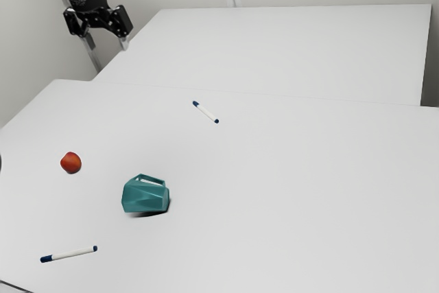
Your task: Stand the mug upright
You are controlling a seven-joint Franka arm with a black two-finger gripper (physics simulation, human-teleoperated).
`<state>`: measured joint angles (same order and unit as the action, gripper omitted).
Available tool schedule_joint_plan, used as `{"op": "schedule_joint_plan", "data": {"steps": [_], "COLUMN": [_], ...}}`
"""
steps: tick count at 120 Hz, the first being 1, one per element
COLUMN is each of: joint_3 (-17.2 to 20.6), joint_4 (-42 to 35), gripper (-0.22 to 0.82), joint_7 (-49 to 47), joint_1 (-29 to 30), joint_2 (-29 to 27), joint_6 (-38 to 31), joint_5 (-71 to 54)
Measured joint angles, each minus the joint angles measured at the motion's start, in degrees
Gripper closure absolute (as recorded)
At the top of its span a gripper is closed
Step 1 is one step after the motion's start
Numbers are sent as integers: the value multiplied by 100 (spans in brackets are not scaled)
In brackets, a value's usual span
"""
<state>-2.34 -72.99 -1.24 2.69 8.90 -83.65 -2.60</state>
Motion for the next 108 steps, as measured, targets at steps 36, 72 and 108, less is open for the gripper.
{"op": "schedule_joint_plan", "data": {"steps": [36,72,108], "joint_3": [-799,-1767,-1913], "joint_4": [-1504,-4471,-5730], "gripper": [0,0,0], "joint_7": [280,1401,2797], "joint_1": [-23,160,583], "joint_2": [-319,-918,-801], "joint_6": [-425,-1770,-2715], "joint_5": [1234,3149,4400]}}
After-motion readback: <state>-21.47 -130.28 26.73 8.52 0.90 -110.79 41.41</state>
